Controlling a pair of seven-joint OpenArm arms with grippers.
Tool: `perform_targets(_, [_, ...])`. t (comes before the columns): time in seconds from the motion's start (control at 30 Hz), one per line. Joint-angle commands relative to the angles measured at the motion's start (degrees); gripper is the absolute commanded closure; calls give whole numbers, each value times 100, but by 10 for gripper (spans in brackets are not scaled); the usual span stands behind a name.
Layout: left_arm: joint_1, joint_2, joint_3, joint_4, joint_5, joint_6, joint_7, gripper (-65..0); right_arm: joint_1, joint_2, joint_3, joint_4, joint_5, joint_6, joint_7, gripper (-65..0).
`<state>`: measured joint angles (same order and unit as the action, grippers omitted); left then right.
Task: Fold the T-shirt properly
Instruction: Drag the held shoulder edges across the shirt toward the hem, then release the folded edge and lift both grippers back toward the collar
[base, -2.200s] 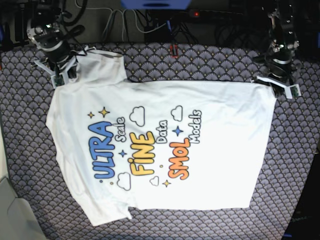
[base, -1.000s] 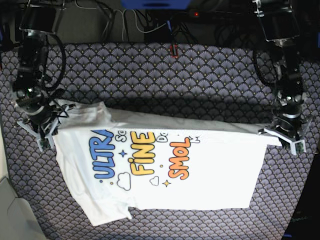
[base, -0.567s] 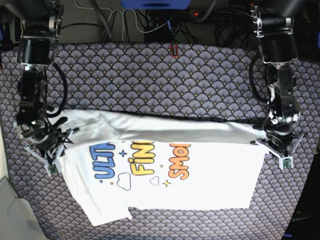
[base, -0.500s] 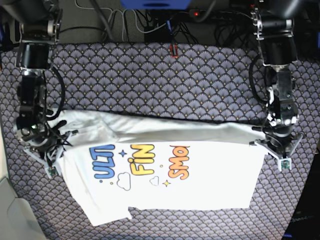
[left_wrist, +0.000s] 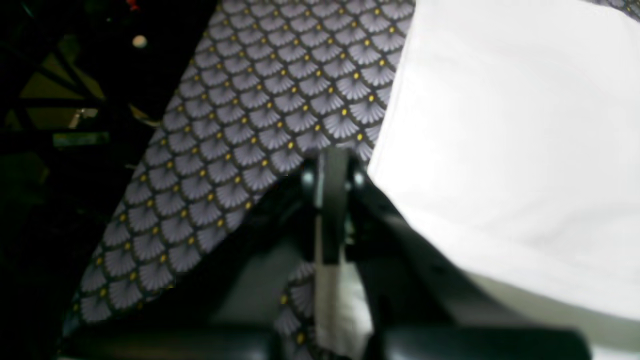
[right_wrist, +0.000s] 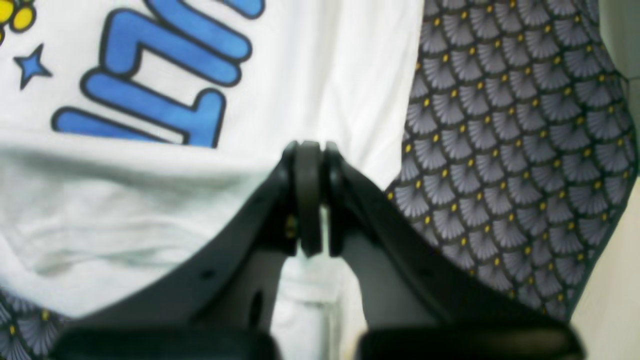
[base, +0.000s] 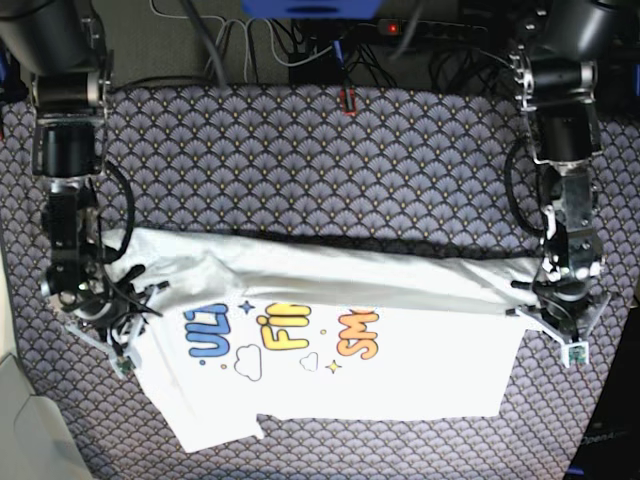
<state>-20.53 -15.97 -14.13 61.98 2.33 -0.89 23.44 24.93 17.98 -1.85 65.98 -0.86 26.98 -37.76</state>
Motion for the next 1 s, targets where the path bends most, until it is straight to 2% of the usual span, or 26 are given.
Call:
perform_targets(0.0, [-158, -78, -24, 31, 35, 49, -133, -5, 202, 62, 22, 27, 38, -48, 167, 0])
perform_targets(0.13, [-158, -87, 195, 22, 35, 49, -142, -5, 342, 44, 22, -316, 38, -48, 255, 0])
perform_targets(0.33, [-131, -96, 600, 13, 35, 49, -564, -5, 369, 26, 13, -448, 38, -48, 404, 0])
perform_targets(0.57, [-158, -96, 600, -31, 35, 49, -608, -5, 378, 35, 13, -448, 29, -48, 404, 0])
perform_targets(0.8, [-518, -96, 600, -672, 35, 49, -617, -5, 465, 26, -259, -448, 29, -56, 413, 0])
perform_targets(0.97, [-650, -96, 600, -725, 35, 49, -625, -5, 509, -53, -321, -448, -454, -56, 422, 0])
